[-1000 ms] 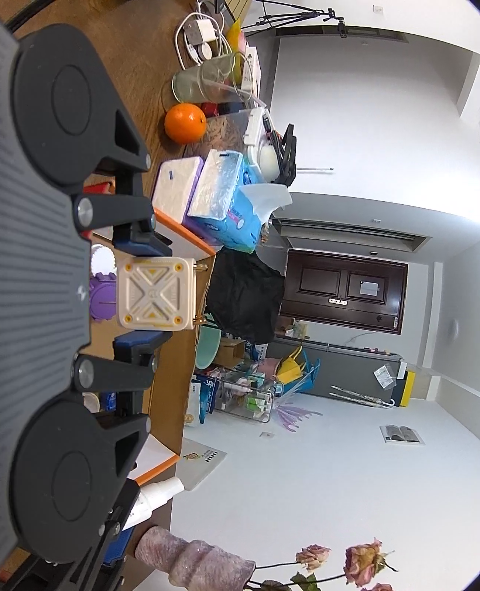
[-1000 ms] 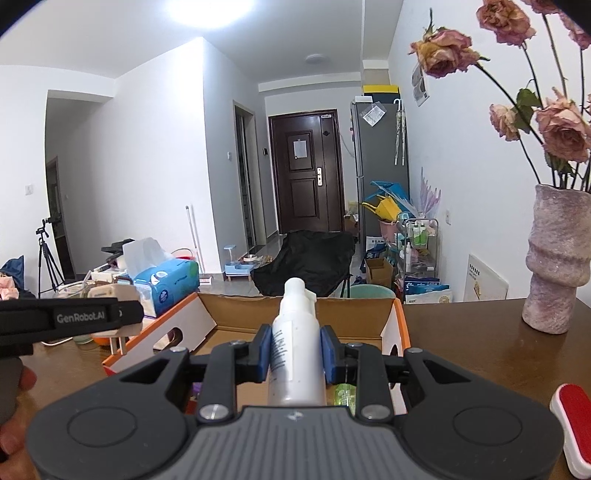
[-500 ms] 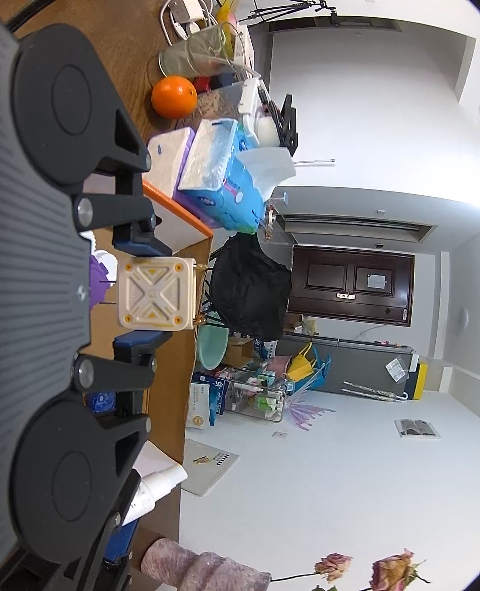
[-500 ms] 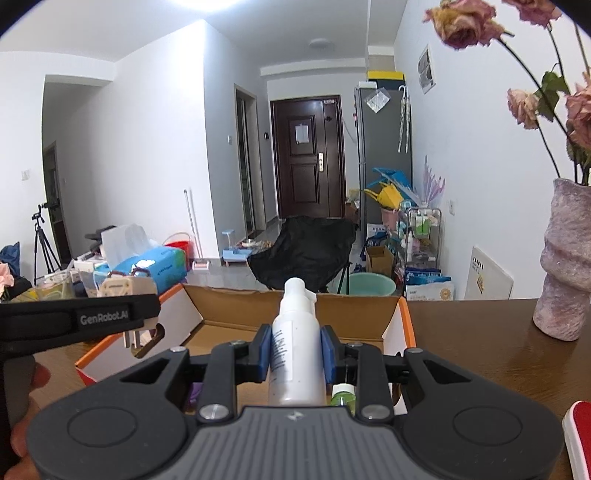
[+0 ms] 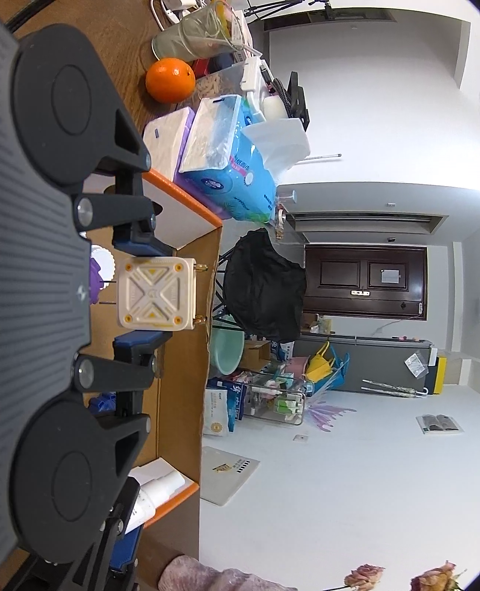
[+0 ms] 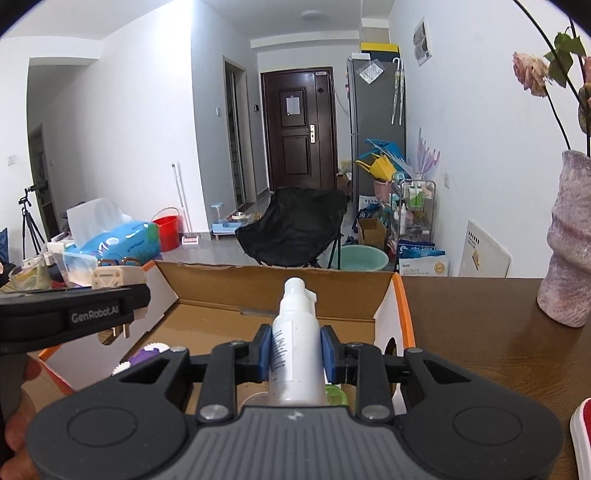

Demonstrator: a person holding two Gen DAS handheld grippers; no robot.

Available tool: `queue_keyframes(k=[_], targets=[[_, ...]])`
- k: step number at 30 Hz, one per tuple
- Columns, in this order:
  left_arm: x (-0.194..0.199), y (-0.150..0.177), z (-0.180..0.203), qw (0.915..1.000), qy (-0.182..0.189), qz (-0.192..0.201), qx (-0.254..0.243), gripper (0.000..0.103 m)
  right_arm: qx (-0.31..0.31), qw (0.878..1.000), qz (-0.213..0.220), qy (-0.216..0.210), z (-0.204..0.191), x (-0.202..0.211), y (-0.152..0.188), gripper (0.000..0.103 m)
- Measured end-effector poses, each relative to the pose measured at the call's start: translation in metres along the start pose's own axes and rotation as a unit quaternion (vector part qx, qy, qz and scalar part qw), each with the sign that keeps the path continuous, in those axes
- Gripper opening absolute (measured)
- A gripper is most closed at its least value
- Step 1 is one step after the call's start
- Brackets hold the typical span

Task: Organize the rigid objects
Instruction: 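Carry the plug adapter and white spray bottle with both tools over the box, then open both grippers to drop the plug adapter and spray bottle into the box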

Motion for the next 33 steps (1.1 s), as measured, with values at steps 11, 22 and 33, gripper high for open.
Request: queue_keyframes(k=[11,22,33], targets=[[-0.016,0.005,0.000,0.9998,-0.012,-0.011,-0.012,0.040,-0.006,1.000,-0.023,0.010,0.004,-0.020,0.004,0.027],[-0.017,0.006,-0.001,0.9997,-0.002,-0.018,-0.016,0.065,-0.005,0.999,-0.042,0.015,0.006,-0.026,0.004,0.031],[-0.007,0.001,-0.008,0.9992,-0.038,0.006,-0.004,0.103,0.008,0.999,-0.024,0.029,0.000,-0.019,0.002,0.103]])
Point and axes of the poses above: each gripper's, at about its wrist camera, not at the fingertips, and x roughly against the way its jaws point, z to its right, y to its underside, the point moved 1 cm from there along -x, roughly the way its jaws point, and after that the axes turned 4 degrees about -y, right-handed, at the moved point
